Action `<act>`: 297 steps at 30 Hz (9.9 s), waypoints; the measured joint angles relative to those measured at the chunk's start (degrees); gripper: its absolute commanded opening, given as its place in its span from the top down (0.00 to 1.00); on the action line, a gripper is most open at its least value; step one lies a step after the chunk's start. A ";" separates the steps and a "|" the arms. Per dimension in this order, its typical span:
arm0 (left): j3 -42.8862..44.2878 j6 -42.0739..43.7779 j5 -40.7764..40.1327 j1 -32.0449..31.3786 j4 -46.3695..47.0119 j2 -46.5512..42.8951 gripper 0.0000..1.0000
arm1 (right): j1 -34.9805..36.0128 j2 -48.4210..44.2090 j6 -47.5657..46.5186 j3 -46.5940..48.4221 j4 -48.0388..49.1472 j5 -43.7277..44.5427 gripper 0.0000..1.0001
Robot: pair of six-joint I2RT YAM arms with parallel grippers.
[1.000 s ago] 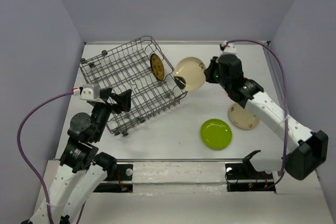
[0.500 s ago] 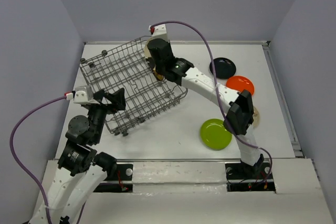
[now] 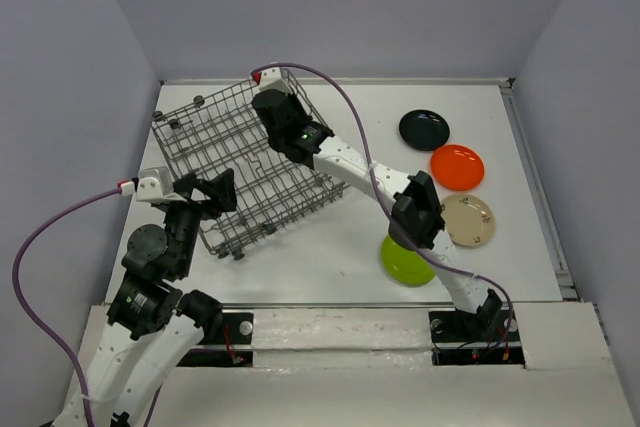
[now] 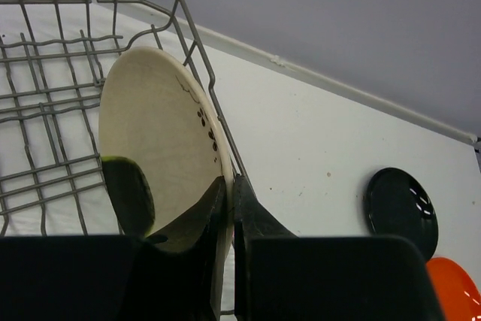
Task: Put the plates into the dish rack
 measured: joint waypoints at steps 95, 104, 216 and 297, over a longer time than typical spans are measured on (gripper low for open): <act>0.11 -0.44 3.34 -0.68 0.85 -4.04 0.01 | -30.18 -74.84 60.92 -102.88 -24.22 -40.87 0.01; 0.11 -0.42 2.97 -1.05 0.85 -4.48 0.01 | -32.11 -73.40 60.13 -103.51 -20.04 -46.21 0.22; 2.71 -5.05 -15.82 -0.28 -4.28 0.37 0.01 | 7.41 12.31 4.24 4.46 0.72 7.69 0.79; 2.69 -1.79 -4.37 1.92 -1.49 3.45 0.01 | -68.26 2.43 26.64 -30.27 3.82 -102.84 0.88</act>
